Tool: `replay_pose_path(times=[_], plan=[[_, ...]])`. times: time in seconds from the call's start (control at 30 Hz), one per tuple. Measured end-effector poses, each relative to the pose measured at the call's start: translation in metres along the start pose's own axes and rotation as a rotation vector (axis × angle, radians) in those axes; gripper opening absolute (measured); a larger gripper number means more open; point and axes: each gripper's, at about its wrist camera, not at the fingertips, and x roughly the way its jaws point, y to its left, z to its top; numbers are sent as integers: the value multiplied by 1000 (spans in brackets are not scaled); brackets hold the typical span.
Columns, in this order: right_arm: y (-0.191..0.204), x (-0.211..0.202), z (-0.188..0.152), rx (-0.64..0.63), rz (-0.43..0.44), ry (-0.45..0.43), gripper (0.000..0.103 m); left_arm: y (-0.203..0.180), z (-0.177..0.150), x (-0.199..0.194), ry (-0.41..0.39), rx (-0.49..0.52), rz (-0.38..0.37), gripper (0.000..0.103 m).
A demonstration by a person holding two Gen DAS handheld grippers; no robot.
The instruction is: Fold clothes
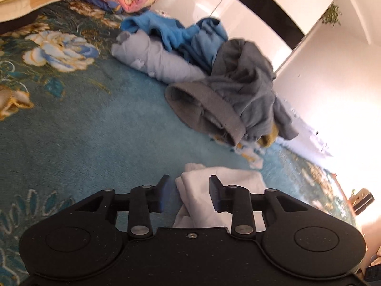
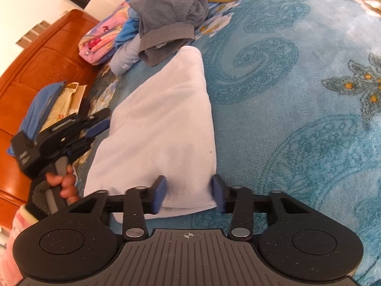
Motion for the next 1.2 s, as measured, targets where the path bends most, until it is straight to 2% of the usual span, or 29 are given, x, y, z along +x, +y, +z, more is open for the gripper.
replay_pose_path(times=[0.07,0.1,0.17,0.27,0.47,0.6,0.63,0.67,0.73,0.77,0.8,0.87,0.97,1.1,1.2], plan=[[-1,-2,1,16,3,-5,15,0,0,-8,-12,-8,-10,42],[-2,-4,2,26,3,-12,11,-1,0,-11,-14,-11,-14,42],[-2,-8,5,33,4,-27,9,-2,0,-17,-16,-12,-18,42],[0,-16,15,-24,-37,-54,8,-5,-2,-23,-6,-7,-32,44],[-16,-35,23,20,-44,-117,3,-16,-7,-22,27,51,-56,53],[-26,-47,29,50,-49,-160,5,-14,-7,-7,53,37,-52,55],[-29,-50,30,58,-50,-170,7,-13,-7,-2,63,26,-57,58],[-32,-53,32,65,-51,-181,13,-12,-7,2,78,16,-68,62],[-37,-59,34,80,-54,-202,28,-9,-7,13,113,9,-80,69],[-39,-62,36,88,-55,-213,45,-9,-7,18,128,11,-78,70],[-41,-61,32,107,-41,-212,50,-8,-7,23,140,14,-76,70],[-43,-54,19,156,4,-201,52,-6,-6,33,161,11,-75,73],[-43,-41,4,215,58,-180,65,-3,-6,45,188,-32,-109,73],[-31,-25,-6,226,25,-166,67,-7,-9,60,214,-35,-122,73],[-25,-15,-7,256,62,-165,67,-9,-11,65,214,-36,-126,76]])
